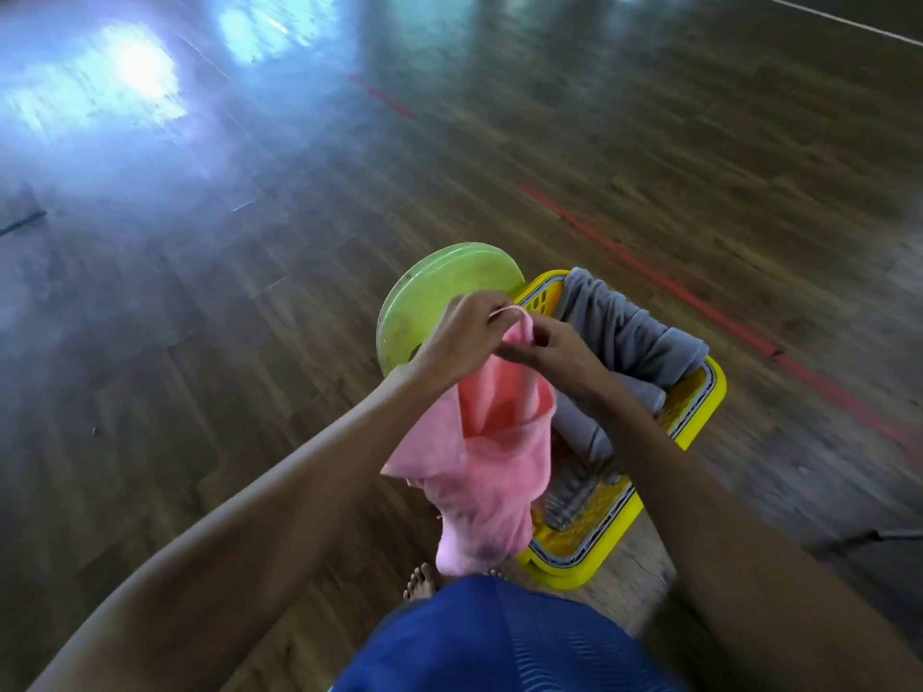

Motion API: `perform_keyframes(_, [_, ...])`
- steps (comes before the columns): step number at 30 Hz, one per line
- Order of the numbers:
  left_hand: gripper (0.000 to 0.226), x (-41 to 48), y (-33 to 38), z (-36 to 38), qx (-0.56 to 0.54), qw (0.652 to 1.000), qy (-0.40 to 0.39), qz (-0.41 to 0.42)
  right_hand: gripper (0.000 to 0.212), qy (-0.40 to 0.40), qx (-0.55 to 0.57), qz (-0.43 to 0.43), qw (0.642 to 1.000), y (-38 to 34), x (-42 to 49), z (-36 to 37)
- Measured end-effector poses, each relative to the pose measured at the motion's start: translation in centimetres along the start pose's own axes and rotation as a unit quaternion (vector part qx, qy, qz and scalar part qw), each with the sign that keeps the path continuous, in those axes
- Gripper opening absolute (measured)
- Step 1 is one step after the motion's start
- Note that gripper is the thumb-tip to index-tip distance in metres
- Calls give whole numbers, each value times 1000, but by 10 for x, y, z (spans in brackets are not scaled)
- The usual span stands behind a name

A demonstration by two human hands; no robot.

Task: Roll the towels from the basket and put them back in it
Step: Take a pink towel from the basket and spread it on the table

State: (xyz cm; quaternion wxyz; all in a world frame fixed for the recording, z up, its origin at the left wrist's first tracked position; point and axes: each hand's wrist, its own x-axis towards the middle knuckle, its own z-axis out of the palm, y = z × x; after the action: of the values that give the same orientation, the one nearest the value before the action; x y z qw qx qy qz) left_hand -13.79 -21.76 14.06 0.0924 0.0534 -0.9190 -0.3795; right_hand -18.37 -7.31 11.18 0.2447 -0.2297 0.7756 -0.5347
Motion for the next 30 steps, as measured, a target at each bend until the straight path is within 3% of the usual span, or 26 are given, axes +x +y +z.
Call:
perform_keyframes(5, [9, -1, -13, -4, 45, 996, 66, 27, 24, 134, -25, -24, 990, -1, 5, -11])
perform_keyframes(10, [28, -29, -39, 8, 85, 990, 107, -38, 26, 185, -92, -7, 978, -2, 2, -26])
perform_keyframes(15, [23, -50, -64, -7, 93, 979, 140, -112, 24, 302, -99, 58, 946, 9, -5, -57])
perform_keyframes(19, [16, -37, -53, -16, 52, 988, 128, -70, 16, 229, -166, 96, 954, 24, 0, -57])
perform_keyframes(22, [15, -17, -25, -16, 40, 998, 56, 2, 50, 144, -161, -23, 976, 16, 3, -36])
perform_keyframes(23, [15, -11, -16, -16, 41, 999, 29, 21, 52, 112, -140, -52, 982, 10, 3, -28])
perform_keyframes(25, [15, -2, -5, -15, 33, 999, -5, 41, 32, 61, -86, -57, 993, -2, 3, -16])
perform_keyframes(27, [13, 2, -1, -17, 22, 999, -5, 29, 8, 74, -56, -54, 994, -3, 8, -14])
perform_keyframes(30, [9, 1, -3, -24, 22, 1000, 2, -22, 10, 115, -103, -63, 986, -1, 12, -23])
